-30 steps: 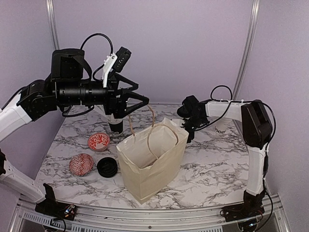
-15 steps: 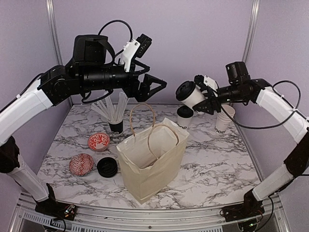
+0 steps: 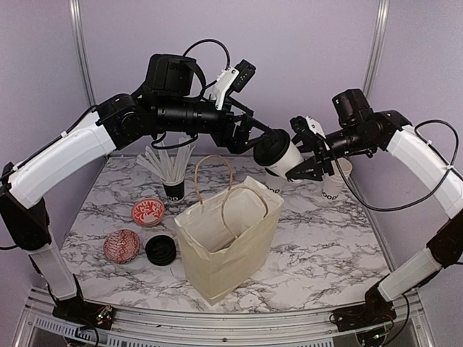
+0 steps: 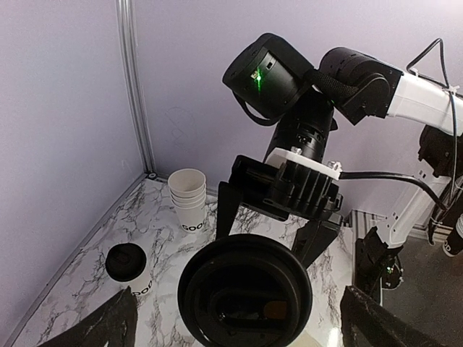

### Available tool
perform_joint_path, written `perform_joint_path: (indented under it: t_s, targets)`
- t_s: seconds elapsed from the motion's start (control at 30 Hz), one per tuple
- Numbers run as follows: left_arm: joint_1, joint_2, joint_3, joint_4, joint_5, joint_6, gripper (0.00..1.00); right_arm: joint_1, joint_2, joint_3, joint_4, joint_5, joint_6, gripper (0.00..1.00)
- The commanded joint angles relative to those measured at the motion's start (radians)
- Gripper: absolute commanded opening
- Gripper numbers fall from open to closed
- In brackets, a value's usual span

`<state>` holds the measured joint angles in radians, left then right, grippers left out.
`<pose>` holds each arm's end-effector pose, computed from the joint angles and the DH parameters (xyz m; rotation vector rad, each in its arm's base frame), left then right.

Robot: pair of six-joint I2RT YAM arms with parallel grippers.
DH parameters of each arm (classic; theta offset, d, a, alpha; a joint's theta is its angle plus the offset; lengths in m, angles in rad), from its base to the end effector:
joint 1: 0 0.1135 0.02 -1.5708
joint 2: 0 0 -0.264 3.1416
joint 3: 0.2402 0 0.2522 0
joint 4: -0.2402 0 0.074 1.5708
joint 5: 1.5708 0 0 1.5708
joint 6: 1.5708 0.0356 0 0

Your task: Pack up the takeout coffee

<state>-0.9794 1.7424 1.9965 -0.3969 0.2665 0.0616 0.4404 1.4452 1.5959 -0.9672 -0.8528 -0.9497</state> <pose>0.2121 -0.3326 0.4779 1.0661 1.4435 -0.8984 0.2480 0.1465 0.4005 -1.6510 1.3842 0.7206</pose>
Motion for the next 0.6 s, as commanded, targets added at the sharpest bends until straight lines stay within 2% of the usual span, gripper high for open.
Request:
perform_joint_path:
  t_s: [0.0,0.17,0.47,0.57]
  targets:
    - [0.008,0.019,0.038,-0.039,0.050,-0.013,0.99,0.019,-0.008,0.068,-0.060,-0.028,-0.031,0.67]
    - [0.011,0.054,0.065,-0.096,0.118,-0.002,0.99,0.030,0.001,0.093,-0.058,-0.020,-0.013,0.67]
    - [0.011,0.077,0.070,-0.126,0.087,0.025,0.99,0.045,0.011,0.111,-0.068,-0.011,-0.017,0.67]
    - [0.011,0.081,0.069,-0.132,0.096,0.032,0.95,0.047,0.012,0.113,-0.065,-0.005,-0.013,0.67]
